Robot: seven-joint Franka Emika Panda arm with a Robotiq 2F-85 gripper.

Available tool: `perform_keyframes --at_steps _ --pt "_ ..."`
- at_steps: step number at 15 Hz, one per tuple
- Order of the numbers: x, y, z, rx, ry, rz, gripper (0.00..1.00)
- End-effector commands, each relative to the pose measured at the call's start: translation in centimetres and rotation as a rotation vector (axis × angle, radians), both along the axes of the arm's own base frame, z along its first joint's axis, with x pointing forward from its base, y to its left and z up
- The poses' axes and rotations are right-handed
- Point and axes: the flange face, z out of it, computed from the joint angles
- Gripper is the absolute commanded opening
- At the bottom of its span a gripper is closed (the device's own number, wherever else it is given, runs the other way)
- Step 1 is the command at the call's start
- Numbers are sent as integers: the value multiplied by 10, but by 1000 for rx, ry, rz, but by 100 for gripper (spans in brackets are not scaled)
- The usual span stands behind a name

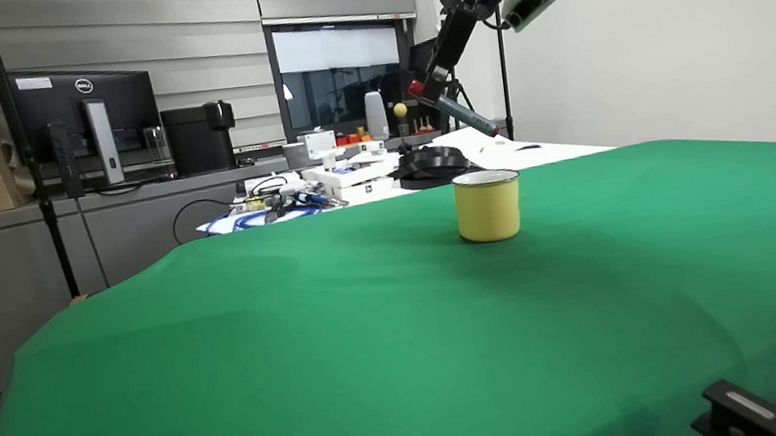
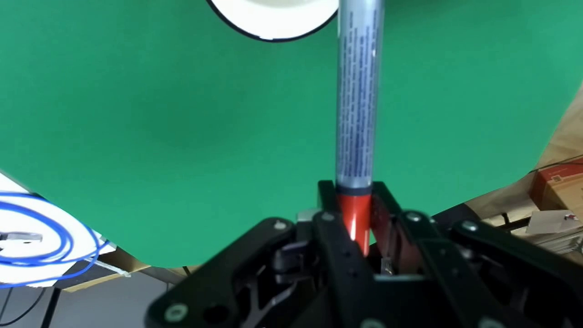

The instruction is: Get the pen from the table and put it in the yellow cup

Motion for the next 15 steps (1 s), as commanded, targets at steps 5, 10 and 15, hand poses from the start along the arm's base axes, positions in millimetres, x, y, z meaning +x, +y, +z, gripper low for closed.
perform_keyframes --at_steps 5,10,15 --pt "1 1 -1 18 -26 10 6" --pt "5 6 -9 60 -113 50 6" --pt "7 4 -26 80 -129 86 6"
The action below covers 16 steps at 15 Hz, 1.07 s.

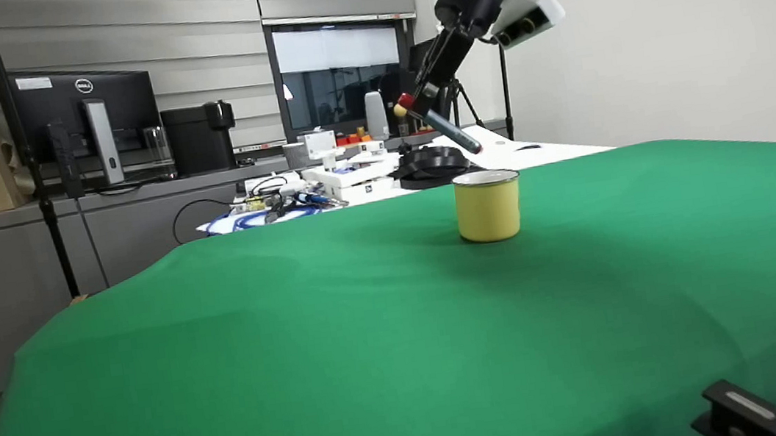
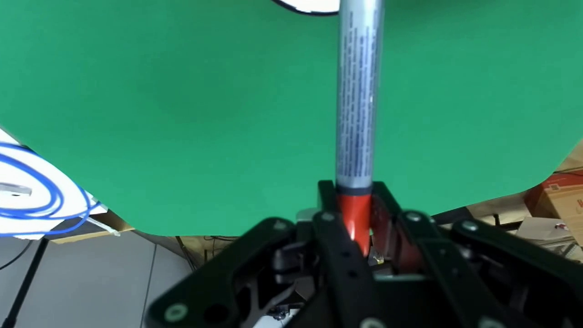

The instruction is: Get the pen from the table and put it in the yellow cup

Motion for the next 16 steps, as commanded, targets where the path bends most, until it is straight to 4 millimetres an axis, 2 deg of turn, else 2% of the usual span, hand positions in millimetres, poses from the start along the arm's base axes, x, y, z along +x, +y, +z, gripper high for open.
perform_keyframes --at_steps 1,9,16 --pt "4 -2 -8 27 -28 21 6" --pt "5 -5 -39 42 -52 84 6" --pt "6 -12 -53 22 -55 106 6"
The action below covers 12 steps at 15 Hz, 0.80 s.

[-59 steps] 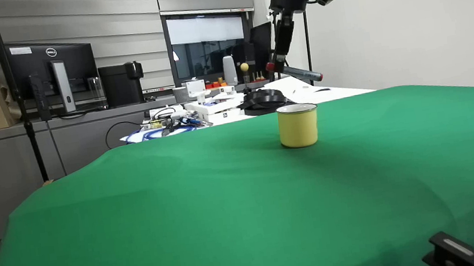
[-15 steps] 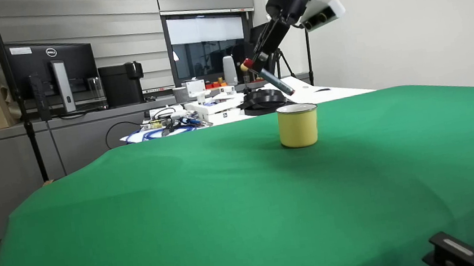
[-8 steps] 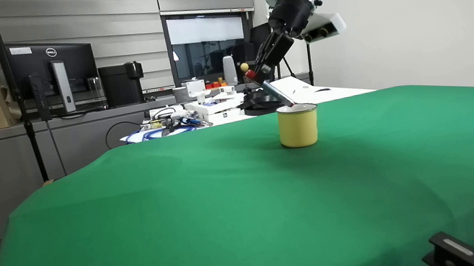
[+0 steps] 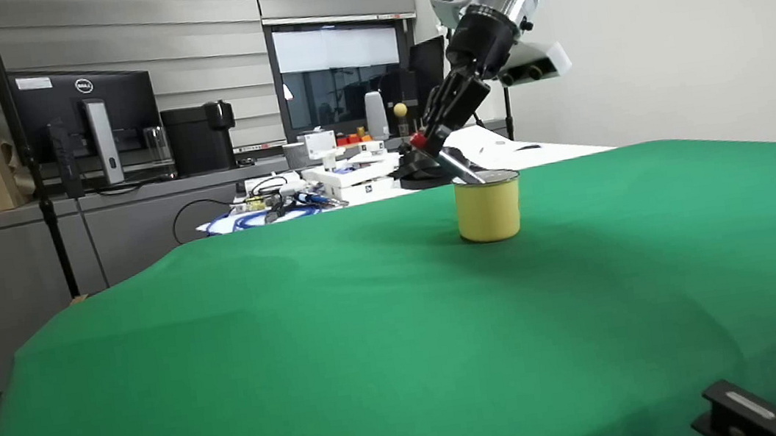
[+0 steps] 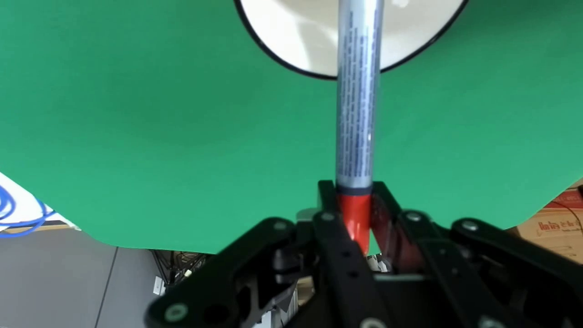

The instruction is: Get the pen from the table and put it in the yellow cup

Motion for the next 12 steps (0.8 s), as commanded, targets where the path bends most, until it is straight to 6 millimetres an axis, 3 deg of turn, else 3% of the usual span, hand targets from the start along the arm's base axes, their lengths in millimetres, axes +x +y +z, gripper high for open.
perform_keyframes --at_steps 1,12 --pt "9 -6 0 5 -24 -3 6" --pt "10 -16 -1 -14 -39 -18 6"
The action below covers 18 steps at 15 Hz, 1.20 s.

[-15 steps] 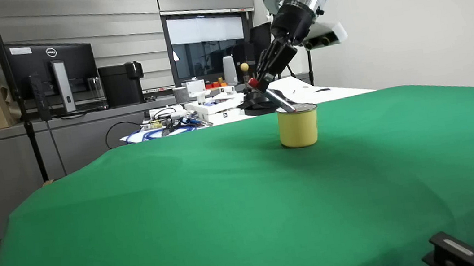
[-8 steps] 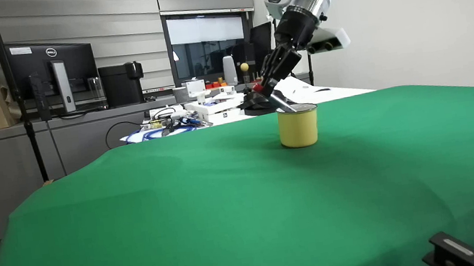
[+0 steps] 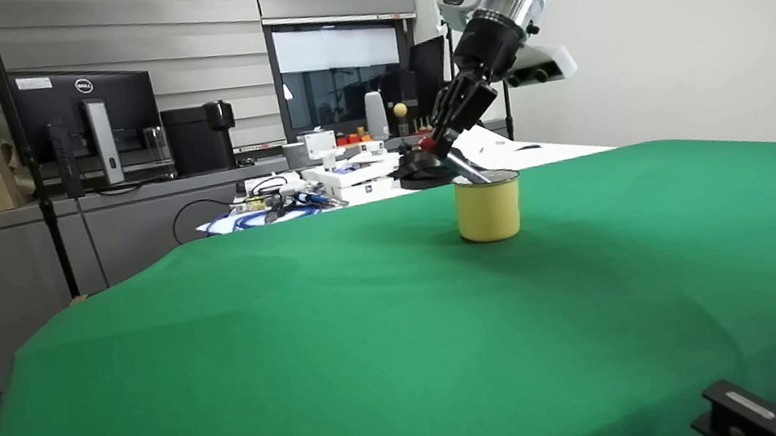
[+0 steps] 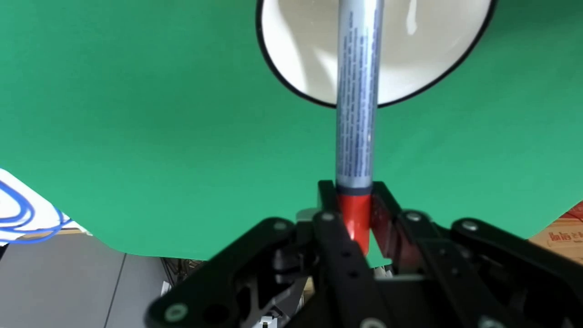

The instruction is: Get the pen from the table and put it in the yellow cup

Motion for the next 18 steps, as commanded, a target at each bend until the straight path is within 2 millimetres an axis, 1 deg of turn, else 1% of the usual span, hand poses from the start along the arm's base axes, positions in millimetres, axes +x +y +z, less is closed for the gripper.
perform_keyframes --at_steps 1,8,9,10,13,15,17,18 --pt "7 -4 3 4 -21 -6 6" --pt "7 -8 4 -7 -28 -13 6" --pt "7 -9 5 -6 -25 -17 47" --pt "8 -9 6 -10 -22 -14 48" --pt "11 -9 19 -2 -5 -14 66" --pt "15 -9 38 3 9 -13 81" --pt "19 -10 62 -1 7 -14 94" --pt "20 -10 76 -6 3 -11 98"
